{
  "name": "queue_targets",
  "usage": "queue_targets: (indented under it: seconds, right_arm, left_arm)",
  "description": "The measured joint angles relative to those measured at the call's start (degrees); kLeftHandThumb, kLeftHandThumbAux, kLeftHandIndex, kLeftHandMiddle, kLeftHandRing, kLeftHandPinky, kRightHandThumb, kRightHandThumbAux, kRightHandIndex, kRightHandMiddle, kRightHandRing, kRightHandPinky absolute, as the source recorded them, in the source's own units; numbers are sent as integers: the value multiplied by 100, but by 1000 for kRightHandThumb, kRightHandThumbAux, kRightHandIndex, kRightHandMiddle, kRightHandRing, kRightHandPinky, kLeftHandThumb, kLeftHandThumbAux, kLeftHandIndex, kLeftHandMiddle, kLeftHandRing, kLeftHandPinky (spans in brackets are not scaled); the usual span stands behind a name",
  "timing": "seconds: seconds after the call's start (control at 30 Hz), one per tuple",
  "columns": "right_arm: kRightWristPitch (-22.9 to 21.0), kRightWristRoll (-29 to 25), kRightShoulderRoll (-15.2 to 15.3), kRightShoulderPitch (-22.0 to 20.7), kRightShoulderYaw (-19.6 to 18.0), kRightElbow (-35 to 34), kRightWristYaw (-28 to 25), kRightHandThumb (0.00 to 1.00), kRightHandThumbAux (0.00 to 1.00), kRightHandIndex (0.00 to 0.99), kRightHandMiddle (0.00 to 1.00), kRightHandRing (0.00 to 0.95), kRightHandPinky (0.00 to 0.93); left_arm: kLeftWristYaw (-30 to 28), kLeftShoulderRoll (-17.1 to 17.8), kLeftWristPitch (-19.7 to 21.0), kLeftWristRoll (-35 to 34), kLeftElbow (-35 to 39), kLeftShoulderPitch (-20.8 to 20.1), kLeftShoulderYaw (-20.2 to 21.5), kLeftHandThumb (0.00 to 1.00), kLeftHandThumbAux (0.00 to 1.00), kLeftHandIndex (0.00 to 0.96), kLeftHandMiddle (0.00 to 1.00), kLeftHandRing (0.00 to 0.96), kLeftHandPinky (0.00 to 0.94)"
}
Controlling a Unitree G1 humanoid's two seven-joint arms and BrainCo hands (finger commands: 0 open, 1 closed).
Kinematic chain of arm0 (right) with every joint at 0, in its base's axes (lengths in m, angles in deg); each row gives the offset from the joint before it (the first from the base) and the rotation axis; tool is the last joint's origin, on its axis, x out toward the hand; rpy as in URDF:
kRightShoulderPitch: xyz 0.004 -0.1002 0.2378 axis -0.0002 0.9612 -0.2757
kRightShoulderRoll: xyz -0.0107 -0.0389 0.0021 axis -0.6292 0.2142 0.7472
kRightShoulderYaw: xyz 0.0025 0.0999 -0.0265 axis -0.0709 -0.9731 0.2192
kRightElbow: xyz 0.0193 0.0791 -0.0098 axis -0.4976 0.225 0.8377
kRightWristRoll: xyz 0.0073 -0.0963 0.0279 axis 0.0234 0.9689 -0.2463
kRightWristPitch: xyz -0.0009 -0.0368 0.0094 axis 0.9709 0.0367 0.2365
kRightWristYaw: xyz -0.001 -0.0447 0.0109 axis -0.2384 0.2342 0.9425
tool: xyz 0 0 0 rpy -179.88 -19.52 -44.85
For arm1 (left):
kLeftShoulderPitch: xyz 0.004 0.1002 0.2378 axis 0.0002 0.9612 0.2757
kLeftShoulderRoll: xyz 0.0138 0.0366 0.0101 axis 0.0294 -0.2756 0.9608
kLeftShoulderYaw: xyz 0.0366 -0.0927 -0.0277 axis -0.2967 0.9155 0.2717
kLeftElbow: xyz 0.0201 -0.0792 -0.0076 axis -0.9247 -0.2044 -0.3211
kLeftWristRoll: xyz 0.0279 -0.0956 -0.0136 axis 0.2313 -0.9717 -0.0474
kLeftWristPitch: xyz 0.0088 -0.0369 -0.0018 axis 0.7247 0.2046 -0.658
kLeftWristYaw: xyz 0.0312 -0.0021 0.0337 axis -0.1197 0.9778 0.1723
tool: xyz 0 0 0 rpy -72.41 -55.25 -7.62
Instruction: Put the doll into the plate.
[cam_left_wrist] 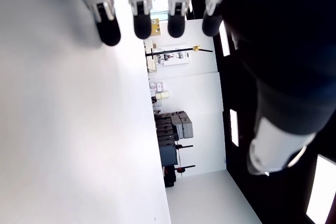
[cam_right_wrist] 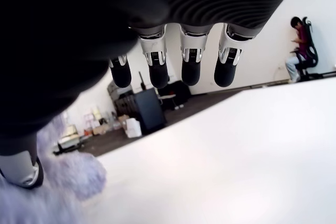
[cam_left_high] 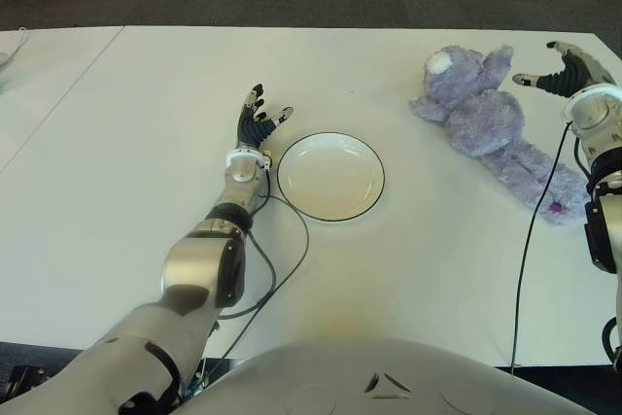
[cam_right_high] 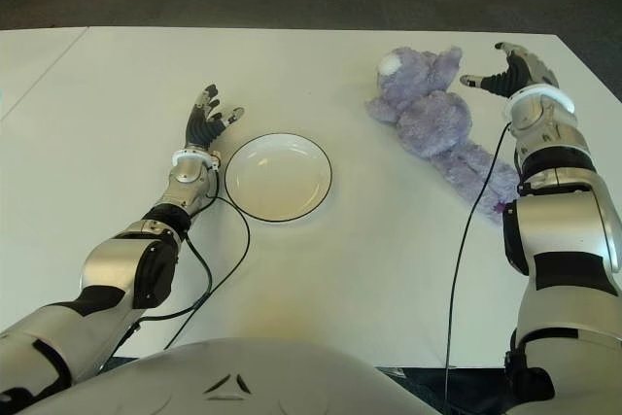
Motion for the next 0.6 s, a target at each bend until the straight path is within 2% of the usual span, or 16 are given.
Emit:
queue_targets:
  seconds: [0.6]
  right_arm:
    - [205,82,467,-64,97,-24,36,208,488,0,0,0,0]
  left_arm:
    - [0,-16,0,-1,0,1,9,89,717,54,71,76,104]
